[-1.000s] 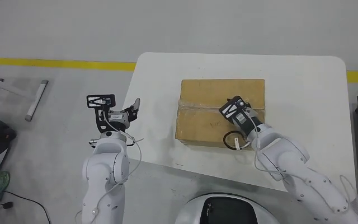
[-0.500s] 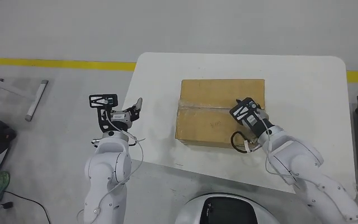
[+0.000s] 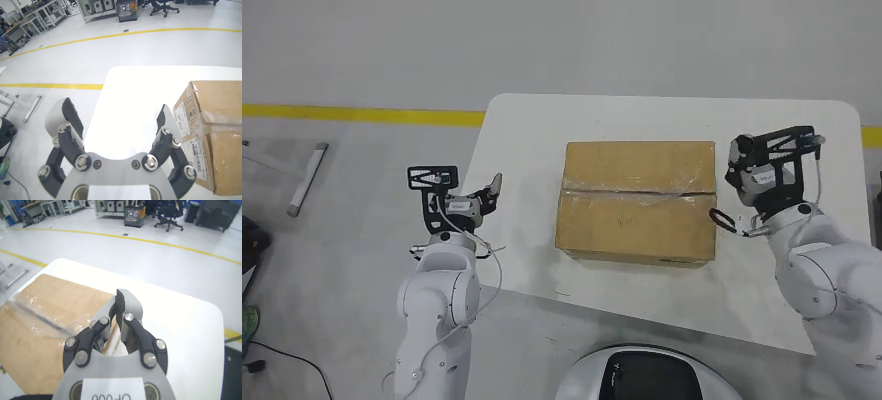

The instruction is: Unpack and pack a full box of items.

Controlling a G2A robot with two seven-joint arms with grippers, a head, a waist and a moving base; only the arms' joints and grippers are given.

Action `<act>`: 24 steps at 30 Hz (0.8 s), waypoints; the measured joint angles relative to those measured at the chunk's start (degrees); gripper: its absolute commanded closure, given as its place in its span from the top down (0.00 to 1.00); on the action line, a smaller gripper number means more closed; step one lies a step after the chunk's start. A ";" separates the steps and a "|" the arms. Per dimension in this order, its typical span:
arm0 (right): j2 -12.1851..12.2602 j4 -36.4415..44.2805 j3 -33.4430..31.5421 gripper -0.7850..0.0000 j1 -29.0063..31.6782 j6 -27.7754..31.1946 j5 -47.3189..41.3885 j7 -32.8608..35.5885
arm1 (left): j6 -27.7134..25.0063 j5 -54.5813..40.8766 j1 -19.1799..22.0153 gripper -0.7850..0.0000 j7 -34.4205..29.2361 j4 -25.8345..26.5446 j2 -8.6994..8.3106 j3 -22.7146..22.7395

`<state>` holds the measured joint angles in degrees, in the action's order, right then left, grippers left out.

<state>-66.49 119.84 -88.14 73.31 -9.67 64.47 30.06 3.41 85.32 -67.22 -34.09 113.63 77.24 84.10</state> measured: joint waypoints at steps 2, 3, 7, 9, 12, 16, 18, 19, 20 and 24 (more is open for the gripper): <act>-0.10 -0.94 -4.08 0.00 -0.55 -2.37 -5.56 0.61 | -0.16 -0.10 0.03 1.00 0.01 0.09 0.00 -0.14; -0.12 -1.43 -5.81 0.00 -0.71 -2.99 -7.82 0.64 | -0.27 -0.22 0.05 1.00 0.00 0.15 0.00 -0.26; -0.23 -2.60 -12.69 0.00 0.18 -3.84 -16.20 -1.36 | -1.45 -1.43 0.12 1.00 0.11 0.81 0.06 -1.31; -0.23 -2.59 -14.95 0.00 1.43 -3.02 -18.06 -2.91 | -2.15 -1.86 0.13 1.00 0.40 1.03 0.08 -1.85; -0.24 -1.72 -17.94 0.00 4.62 -1.40 -19.25 -4.92 | -3.76 -2.95 0.02 1.00 1.29 1.05 0.10 -2.90; -0.42 0.83 -21.59 0.49 10.79 -0.54 -19.26 -7.29 | -6.57 -5.00 -0.59 1.00 2.14 1.43 0.08 -4.12; -0.53 1.72 -22.75 1.00 12.98 -0.53 -19.50 -8.13 | -7.91 -5.71 -1.02 1.00 2.43 1.72 0.02 -4.42; -0.55 1.88 -22.98 0.17 13.44 -0.59 -19.61 -8.29 | -8.98 -6.06 -1.21 1.00 2.58 1.86 -0.02 -4.57; -0.56 1.89 -22.99 0.25 13.43 -0.60 -19.65 -8.30 | -9.35 -6.16 -1.26 1.00 2.63 1.90 -0.04 -4.61; -0.55 1.83 -22.92 0.57 13.26 -0.62 -19.64 -8.24 | -9.17 -6.14 -1.25 1.00 2.64 1.89 -0.04 -4.61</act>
<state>-67.04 121.67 -111.06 86.56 -10.29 44.83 21.82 -5.76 79.18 -68.47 -31.45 115.52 77.20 79.49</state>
